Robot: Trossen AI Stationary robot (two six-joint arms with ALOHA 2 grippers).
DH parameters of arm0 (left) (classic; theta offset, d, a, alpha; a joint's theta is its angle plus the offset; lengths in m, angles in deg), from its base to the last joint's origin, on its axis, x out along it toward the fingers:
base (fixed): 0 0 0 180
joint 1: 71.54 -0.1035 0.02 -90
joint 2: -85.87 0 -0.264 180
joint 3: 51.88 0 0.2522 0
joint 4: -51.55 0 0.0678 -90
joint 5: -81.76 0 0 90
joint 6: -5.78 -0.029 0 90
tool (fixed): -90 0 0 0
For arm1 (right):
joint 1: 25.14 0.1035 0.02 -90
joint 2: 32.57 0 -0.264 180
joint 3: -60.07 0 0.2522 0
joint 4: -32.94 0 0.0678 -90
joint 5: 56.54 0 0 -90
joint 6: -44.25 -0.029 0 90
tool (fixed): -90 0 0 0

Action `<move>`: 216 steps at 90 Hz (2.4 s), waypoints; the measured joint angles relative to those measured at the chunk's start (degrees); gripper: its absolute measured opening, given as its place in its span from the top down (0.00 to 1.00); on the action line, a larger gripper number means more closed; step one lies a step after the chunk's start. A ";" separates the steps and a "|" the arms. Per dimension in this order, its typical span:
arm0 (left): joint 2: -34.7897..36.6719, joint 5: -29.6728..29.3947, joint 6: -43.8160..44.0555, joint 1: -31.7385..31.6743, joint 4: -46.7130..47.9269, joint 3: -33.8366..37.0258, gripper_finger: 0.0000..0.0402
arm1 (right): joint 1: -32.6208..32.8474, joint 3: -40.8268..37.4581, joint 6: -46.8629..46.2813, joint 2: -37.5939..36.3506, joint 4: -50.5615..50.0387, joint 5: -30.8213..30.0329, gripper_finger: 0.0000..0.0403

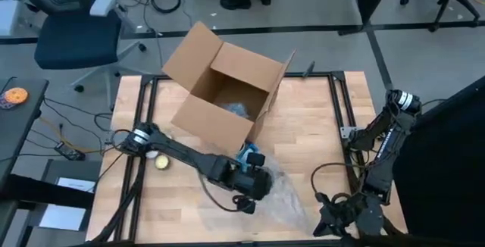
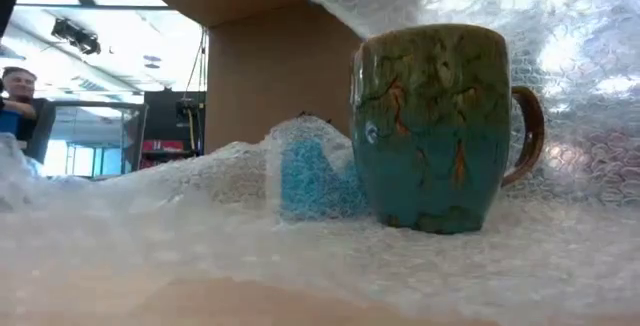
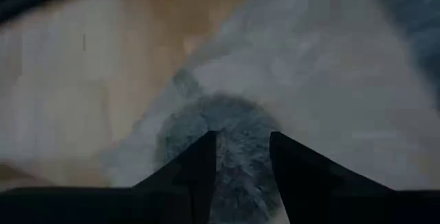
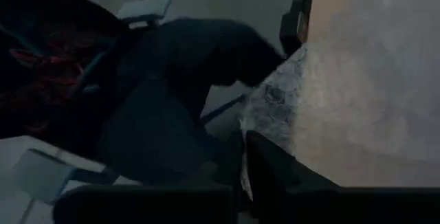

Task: Wrap mug
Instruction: Wrap the brown mug with the bubble wrap on the table

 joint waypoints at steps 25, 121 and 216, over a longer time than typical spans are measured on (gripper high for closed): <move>-3.25 0.18 0.18 0.48 0.09 -0.01 0.70 | -1.81 3.50 12.01 -0.26 -0.32 -7.25 1.00; -2.92 -1.70 1.41 1.21 1.53 -2.35 0.70 | -19.70 3.92 42.65 -0.28 4.11 -33.32 1.00; -2.92 -2.42 1.59 1.17 -0.83 -1.24 0.70 | 0.44 3.90 -6.58 6.42 -8.15 -7.02 0.52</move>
